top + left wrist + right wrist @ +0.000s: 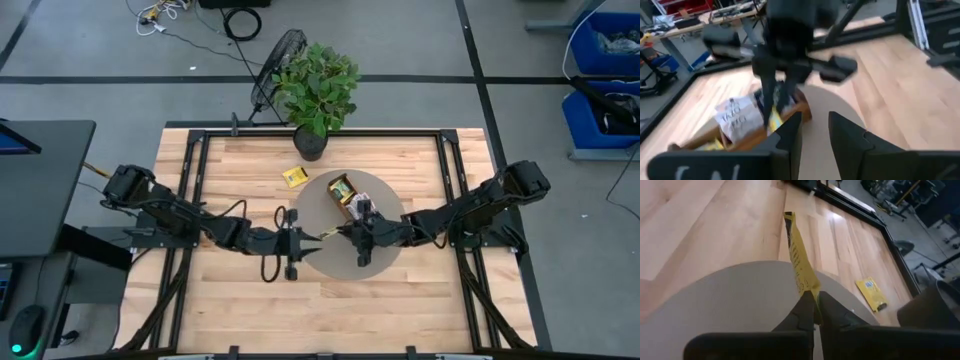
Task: Pick & Place Tea
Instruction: Put the yellow tea bag into the left section of the wooden organizer
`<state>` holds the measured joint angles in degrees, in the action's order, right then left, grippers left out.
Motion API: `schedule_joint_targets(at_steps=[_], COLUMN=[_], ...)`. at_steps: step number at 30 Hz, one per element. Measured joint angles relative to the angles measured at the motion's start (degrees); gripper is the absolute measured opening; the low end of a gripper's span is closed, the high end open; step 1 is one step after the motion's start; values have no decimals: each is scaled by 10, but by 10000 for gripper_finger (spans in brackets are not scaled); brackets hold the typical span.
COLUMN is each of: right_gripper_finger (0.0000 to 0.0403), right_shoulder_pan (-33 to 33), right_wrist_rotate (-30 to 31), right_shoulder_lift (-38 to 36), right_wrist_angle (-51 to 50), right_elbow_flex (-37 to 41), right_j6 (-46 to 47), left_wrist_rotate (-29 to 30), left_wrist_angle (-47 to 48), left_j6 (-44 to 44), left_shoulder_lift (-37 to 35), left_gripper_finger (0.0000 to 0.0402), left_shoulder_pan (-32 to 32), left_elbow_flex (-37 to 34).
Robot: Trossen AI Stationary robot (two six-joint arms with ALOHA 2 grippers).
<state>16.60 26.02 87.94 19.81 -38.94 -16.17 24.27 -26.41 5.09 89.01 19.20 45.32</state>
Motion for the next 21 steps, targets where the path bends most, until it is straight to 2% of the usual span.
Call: schedule_joint_targets(at_steps=[3,5,10,15,21], right_gripper_finger=[4,4,4,4,4], right_shoulder_pan=[5,7,13,14,4], right_wrist_rotate=[4,16,65,65,42], right_shoulder_lift=[-9,-15,-20,-20,-19], right_wrist_angle=[8,31,139,218,291], right_elbow_flex=[17,39,78,82,82], right_j6=[19,27,0,-17,-21], left_wrist_rotate=[-1,-9,-12,-10,-12], left_wrist_angle=[-28,-82,-187,-266,-309], left_j6=[0,-10,-30,-59,-60], left_shoulder_lift=[-11,-19,-39,-45,-44], left_gripper_finger=[99,99,99,99,99], left_shoulder_pan=[-1,-2,-14,-39,-74], left_elbow_flex=[-43,-67,-150,-216,-232])
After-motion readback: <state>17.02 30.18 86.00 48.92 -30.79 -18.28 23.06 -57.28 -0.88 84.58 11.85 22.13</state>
